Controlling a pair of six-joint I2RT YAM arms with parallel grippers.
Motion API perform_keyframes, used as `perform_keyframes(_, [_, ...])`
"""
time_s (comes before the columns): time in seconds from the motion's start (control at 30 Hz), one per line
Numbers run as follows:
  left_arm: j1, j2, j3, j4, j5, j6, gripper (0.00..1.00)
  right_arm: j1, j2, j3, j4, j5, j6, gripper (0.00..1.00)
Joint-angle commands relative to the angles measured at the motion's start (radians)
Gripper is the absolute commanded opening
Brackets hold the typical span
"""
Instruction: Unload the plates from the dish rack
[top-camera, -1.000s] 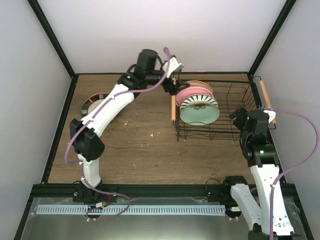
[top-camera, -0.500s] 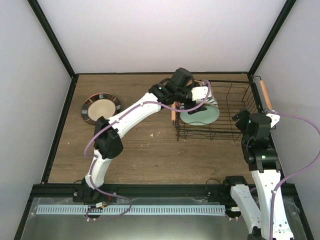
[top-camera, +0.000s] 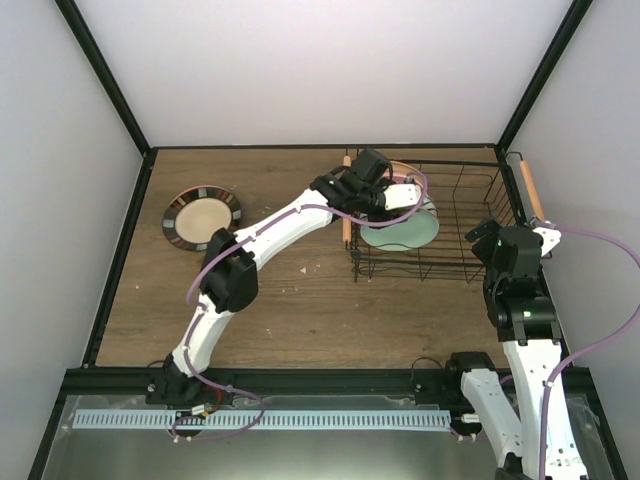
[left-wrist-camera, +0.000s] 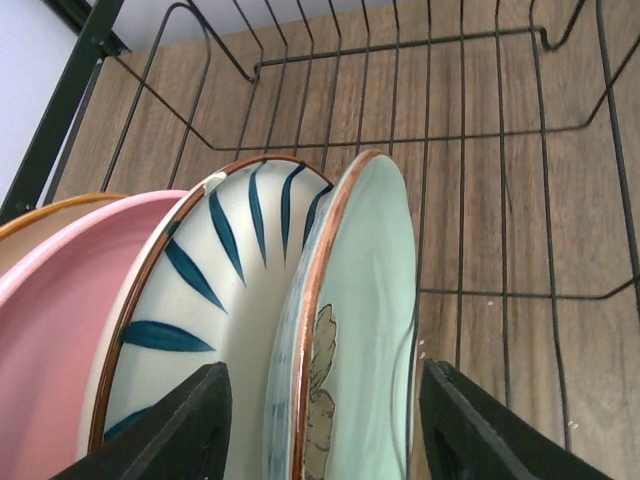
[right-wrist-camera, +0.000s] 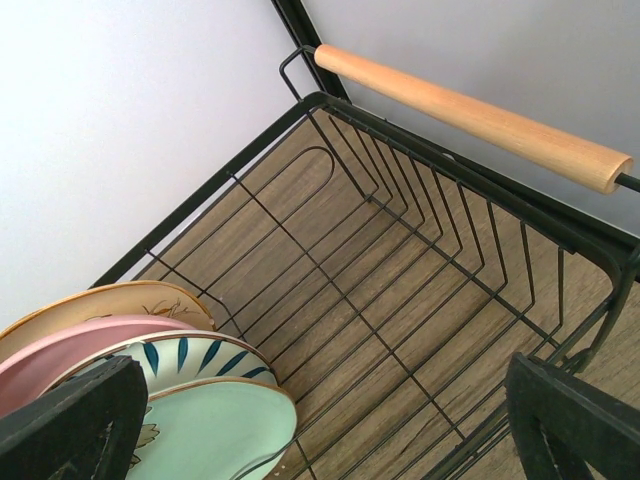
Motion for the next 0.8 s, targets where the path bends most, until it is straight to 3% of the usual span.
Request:
perform_keyframes(0.0, [0.0,0.021,0.023,0.02,-0.012,0.008,0.49,-0.004,-0.013,0.024,-0.007,0.033,0.0,1.0])
perform_keyframes(0.27, [-0.002,0.038,0.023,0.034,-0.044,-0.009,0.28,-0.004,-0.012,0.026,-0.008,0.037,0.006,1.0])
perform_keyframes(0.47, [-0.004,0.051,0.022,0.044,-0.068,-0.037,0.05,-0.004,-0.016,0.028,-0.014,0.037,0.009,1.0])
perform_keyframes(0.77, [-0.041,0.0,0.035,0.072,-0.174,-0.005,0.04,-0.004,-0.025,0.024,-0.028,0.039,0.023,1.0])
